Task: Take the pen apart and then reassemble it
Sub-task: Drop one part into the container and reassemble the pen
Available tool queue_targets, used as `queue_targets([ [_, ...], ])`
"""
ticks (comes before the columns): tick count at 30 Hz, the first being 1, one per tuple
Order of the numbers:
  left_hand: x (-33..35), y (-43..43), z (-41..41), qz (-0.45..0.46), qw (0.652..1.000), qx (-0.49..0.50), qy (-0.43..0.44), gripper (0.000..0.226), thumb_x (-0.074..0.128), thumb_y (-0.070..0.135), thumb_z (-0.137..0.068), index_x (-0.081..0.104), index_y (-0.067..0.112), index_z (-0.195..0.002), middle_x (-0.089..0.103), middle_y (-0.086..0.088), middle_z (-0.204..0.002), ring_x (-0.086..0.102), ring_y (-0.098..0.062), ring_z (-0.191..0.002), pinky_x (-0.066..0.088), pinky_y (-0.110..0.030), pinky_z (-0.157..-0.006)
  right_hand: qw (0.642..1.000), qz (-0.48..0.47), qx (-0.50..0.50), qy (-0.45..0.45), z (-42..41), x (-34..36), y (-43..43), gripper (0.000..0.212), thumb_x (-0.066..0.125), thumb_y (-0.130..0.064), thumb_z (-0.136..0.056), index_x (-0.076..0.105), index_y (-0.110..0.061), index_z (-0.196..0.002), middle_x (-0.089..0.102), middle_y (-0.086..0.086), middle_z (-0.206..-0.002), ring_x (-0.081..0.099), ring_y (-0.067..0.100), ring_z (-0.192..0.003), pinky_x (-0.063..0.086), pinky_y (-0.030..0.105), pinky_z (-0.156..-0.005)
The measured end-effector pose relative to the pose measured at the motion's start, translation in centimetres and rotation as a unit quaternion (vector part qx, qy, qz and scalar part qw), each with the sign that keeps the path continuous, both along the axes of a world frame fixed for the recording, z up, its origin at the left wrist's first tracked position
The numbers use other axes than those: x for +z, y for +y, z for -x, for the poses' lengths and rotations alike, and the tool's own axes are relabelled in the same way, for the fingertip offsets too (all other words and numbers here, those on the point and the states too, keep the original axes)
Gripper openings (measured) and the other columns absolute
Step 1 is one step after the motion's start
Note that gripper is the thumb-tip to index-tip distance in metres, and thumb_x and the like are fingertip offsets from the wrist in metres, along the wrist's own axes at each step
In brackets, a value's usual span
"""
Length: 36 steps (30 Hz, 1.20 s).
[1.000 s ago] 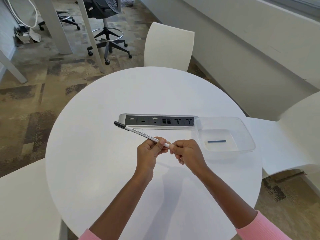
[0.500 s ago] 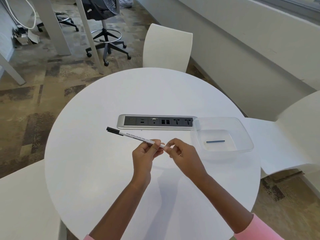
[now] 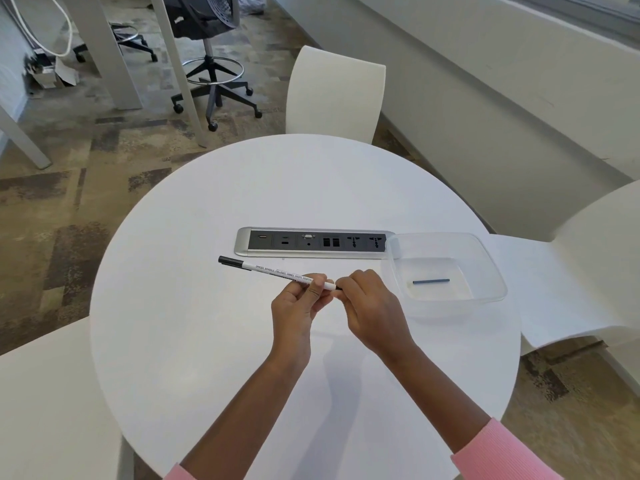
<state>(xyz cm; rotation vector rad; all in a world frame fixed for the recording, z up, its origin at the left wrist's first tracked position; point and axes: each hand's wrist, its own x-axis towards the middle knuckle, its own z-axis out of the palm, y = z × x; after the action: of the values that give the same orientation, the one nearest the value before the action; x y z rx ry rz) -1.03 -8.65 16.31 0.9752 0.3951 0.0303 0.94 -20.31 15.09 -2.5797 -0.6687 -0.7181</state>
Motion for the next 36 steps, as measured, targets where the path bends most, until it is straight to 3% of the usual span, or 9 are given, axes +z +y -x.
queue_targets([
  [4,-0.2,-0.1,0.1,-0.001,1.0,-0.012,-0.001,0.012,0.054,0.005,-0.088,0.063,0.004,-0.079,0.067,0.006,-0.06,0.064,-0.006,-0.062,0.054,-0.015,-0.066,0.998,-0.039,0.011,0.037,-0.1,-0.2,0.0,0.026,0.044,-0.017,-0.086,0.057,-0.004,-0.067,0.051,0.007,-0.057,0.028,0.013,-0.064,0.031,0.025,-0.045],
  [9,-0.3,-0.4,0.3,-0.043,0.999,-0.031,-0.007,0.015,0.053,0.005,-0.089,0.062,0.005,-0.077,0.066,0.008,-0.057,0.063,-0.004,-0.059,0.054,-0.015,-0.066,0.957,-0.182,0.004,0.224,0.8,0.4,0.3,0.034,0.044,-0.028,-0.083,0.058,-0.004,-0.065,0.053,0.004,-0.058,0.032,0.01,-0.063,0.029,0.021,-0.058],
  [11,-0.4,-0.5,0.3,-0.057,0.998,-0.039,-0.014,0.016,0.052,0.004,-0.089,0.061,0.006,-0.075,0.065,0.008,-0.057,0.062,-0.005,-0.058,0.053,-0.015,-0.066,0.923,-0.238,-0.012,0.303,1.1,1.0,0.2,0.03,0.046,-0.029,-0.08,0.057,-0.011,-0.059,0.049,-0.011,-0.052,0.04,0.005,-0.06,0.031,0.016,-0.056],
  [15,-0.8,-0.5,0.4,-0.085,0.994,-0.06,-0.022,0.016,0.053,0.006,-0.089,0.06,0.007,-0.074,0.064,0.008,-0.058,0.061,-0.007,-0.06,0.052,-0.015,-0.067,0.825,-0.346,-0.012,0.446,0.7,1.9,-0.3,0.036,0.059,-0.019,-0.082,0.051,-0.017,-0.047,0.038,-0.01,-0.035,0.032,0.005,-0.041,0.026,0.018,-0.047],
  [19,-1.5,-0.2,0.5,-0.081,0.992,-0.091,-0.015,0.015,0.054,0.007,-0.088,0.06,0.005,-0.075,0.068,0.002,-0.064,0.062,-0.013,-0.062,0.053,-0.019,-0.07,0.709,-0.359,-0.001,0.608,-0.3,2.3,-1.2,0.035,0.053,-0.014,-0.089,0.056,-0.012,-0.055,0.037,0.004,-0.052,0.03,0.013,-0.049,0.032,0.017,-0.046],
  [21,-1.5,0.1,0.4,-0.064,0.994,-0.084,-0.004,0.013,0.054,0.005,-0.087,0.062,0.005,-0.076,0.068,0.001,-0.064,0.063,-0.011,-0.062,0.053,-0.017,-0.068,0.686,-0.365,0.007,0.629,-0.3,2.3,-1.2,0.035,0.047,-0.016,-0.093,0.057,-0.012,-0.06,0.043,-0.001,-0.051,0.035,0.01,-0.048,0.034,0.015,-0.046],
  [25,-1.2,0.4,-0.1,-0.024,0.999,-0.041,0.02,0.013,0.054,0.002,-0.088,0.063,0.006,-0.079,0.068,0.004,-0.06,0.064,-0.005,-0.058,0.053,-0.013,-0.064,0.8,-0.296,0.002,0.521,0.2,2.1,-0.1,0.037,0.039,-0.028,-0.096,0.056,-0.018,-0.065,0.052,-0.002,-0.056,0.045,0.007,-0.052,0.036,0.016,-0.05],
  [29,-1.1,0.6,-0.3,0.017,0.999,-0.003,0.04,0.014,0.055,0.003,-0.087,0.065,0.005,-0.078,0.07,0.001,-0.065,0.067,-0.011,-0.07,0.054,-0.013,-0.064,0.933,-0.143,-0.015,0.33,0.8,1.2,0.4,0.024,0.044,-0.031,-0.094,0.058,-0.011,-0.095,0.059,0.005,-0.074,0.054,0.019,-0.073,0.043,0.031,-0.065],
  [36,-1.1,0.5,-0.4,0.021,0.998,0.002,0.057,0.011,0.057,0.006,-0.087,0.066,0.006,-0.08,0.07,0.003,-0.063,0.066,-0.007,-0.066,0.054,-0.013,-0.064,0.993,0.008,-0.026,0.111,0.3,-0.4,0.3,0.026,0.039,-0.03,-0.088,0.057,-0.012,-0.079,0.057,0.001,-0.067,0.043,0.015,-0.064,0.037,0.024,-0.042],
])
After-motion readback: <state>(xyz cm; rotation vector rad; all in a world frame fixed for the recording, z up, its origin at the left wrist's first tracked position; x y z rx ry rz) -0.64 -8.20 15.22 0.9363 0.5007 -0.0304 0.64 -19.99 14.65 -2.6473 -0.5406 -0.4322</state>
